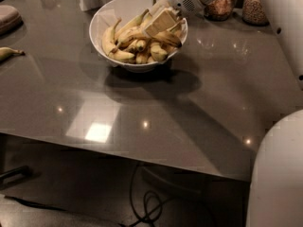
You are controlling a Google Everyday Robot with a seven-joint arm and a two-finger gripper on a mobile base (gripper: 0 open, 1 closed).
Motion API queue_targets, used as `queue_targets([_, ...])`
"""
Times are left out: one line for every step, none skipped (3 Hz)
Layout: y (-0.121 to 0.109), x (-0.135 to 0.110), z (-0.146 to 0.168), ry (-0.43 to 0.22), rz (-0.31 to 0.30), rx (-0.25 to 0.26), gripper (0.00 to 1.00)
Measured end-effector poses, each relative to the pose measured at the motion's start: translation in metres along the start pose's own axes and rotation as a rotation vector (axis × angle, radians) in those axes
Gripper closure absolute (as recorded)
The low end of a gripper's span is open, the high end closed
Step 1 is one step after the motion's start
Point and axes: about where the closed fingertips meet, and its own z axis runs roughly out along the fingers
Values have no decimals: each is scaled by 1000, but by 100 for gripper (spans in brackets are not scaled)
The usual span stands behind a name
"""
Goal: Pick banana from white bowl
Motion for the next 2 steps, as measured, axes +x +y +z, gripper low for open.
queue_targets([-5, 6, 13, 17, 3, -20, 40])
queue_targets([-9, 18, 25, 45, 14, -33, 45])
